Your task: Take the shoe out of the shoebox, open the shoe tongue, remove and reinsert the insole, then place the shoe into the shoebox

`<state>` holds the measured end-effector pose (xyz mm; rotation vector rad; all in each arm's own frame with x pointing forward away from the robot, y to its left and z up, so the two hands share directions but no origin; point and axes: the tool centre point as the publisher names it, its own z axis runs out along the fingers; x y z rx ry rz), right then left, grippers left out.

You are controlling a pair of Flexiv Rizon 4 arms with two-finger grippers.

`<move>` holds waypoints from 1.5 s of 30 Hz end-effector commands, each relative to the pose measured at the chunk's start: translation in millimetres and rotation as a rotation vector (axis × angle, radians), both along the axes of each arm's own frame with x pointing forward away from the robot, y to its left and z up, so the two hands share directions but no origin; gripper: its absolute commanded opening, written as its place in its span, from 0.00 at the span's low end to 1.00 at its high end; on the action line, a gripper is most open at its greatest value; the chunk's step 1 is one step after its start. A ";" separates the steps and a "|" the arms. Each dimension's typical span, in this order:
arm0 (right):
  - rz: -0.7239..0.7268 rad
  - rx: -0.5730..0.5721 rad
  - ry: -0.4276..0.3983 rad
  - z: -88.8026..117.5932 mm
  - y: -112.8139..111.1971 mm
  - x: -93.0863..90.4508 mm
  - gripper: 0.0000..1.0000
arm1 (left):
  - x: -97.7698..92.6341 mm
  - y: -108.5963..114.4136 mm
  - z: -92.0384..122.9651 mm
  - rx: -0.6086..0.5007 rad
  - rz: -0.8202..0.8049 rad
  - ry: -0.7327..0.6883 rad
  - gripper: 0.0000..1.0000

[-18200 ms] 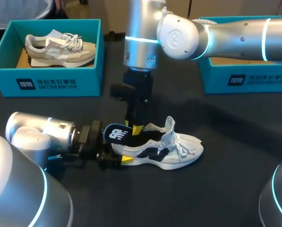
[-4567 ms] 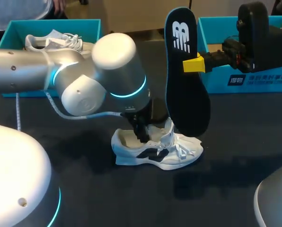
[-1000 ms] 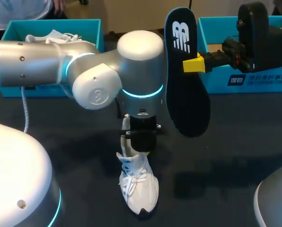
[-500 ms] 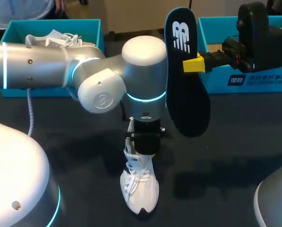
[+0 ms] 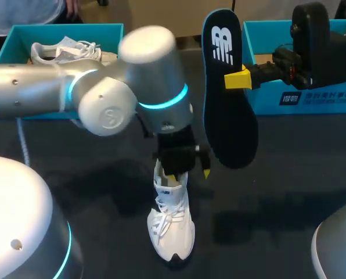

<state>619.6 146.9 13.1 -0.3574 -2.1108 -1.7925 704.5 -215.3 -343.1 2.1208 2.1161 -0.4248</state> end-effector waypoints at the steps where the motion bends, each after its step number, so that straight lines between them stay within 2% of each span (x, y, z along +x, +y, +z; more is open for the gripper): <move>1: 0.002 -0.002 0.001 -0.2 2.6 1.9 0.00 | 6.0 31.9 35.7 -0.271 0.047 0.007 1.00; 4: 0.002 -0.002 0.001 -0.2 2.6 1.9 0.00 | 9.2 29.6 57.6 -0.398 0.070 0.004 1.00; 5: 0.002 -0.002 0.001 -0.2 2.6 1.9 0.00 | 9.1 29.6 59.9 -0.410 0.070 0.003 1.00; 6: 0.002 -0.002 0.001 -0.2 2.6 1.9 0.00 | 8.6 29.3 74.7 -0.483 0.068 -0.017 1.00; 9: 0.002 -0.002 0.001 -0.2 2.6 1.9 0.00 | 9.3 29.4 95.8 -0.590 0.065 -0.025 1.00; 15: 0.002 -0.002 0.001 -0.2 2.6 1.9 0.00 | 20.0 28.6 123.5 -0.720 0.104 -0.019 1.00; 21: 0.002 -0.002 0.001 -0.2 2.6 1.9 0.00 | 33.8 37.8 153.3 -0.867 0.165 -0.008 1.00; 31: 0.002 -0.002 0.001 -0.2 2.6 1.9 0.00 | 50.7 52.6 179.0 -1.004 0.215 -0.005 1.00; 32: 0.002 -0.002 0.001 -0.2 2.6 1.9 0.00 | 53.3 53.6 183.7 -1.020 0.227 0.008 1.00; 33: 0.002 -0.002 0.001 -0.2 2.6 1.9 0.00 | 59.3 56.5 194.0 -1.047 0.226 0.091 1.00; 45: 0.002 -0.002 0.001 -0.2 2.6 1.9 0.00 | 59.3 56.5 194.0 -1.047 0.226 0.091 1.00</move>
